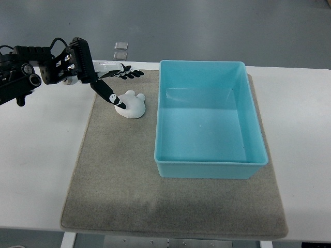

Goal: Place white toy into blue box with left hand
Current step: 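Swing the left hand over the white rabbit toy and lower fingers, then close the left hand fingers around the white rabbit toy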

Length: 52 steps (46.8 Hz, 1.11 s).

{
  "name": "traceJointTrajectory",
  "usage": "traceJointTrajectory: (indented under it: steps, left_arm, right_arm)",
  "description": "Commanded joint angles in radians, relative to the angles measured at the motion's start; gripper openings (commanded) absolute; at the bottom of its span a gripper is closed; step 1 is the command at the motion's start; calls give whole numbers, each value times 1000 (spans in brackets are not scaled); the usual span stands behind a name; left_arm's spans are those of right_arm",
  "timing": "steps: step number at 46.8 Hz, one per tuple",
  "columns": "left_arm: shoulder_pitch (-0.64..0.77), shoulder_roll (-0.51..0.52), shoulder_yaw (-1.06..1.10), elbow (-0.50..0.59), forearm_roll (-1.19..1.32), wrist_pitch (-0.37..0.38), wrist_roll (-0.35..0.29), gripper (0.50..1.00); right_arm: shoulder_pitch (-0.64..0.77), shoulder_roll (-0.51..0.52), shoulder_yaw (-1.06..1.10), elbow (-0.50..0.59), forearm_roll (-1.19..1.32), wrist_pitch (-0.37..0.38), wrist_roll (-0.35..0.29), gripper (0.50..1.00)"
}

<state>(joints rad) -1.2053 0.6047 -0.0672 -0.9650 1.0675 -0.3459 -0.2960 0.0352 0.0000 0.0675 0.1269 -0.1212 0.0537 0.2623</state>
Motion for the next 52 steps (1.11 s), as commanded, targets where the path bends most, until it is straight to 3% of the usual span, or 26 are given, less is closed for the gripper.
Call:
traceJointTrajectory:
  steps: [1, 11, 41, 52]
  left_arm:
    - [-3, 3, 0, -8, 46, 1, -2, 988]
    - [-3, 1, 0, -21, 169, 13, -2, 986]
    - [16, -40, 1, 3, 176, 13, 5, 988]
    - [29, -49, 3, 29, 181, 15, 3, 941]
  right_arm:
    - [0, 0, 0, -1, 0, 0, 0, 936]
    - [0, 0, 0, -1, 0, 0, 0, 936]
    - [0, 0, 0, -1, 0, 0, 0, 936]
    - [0, 0, 0, -1, 0, 0, 0, 936]
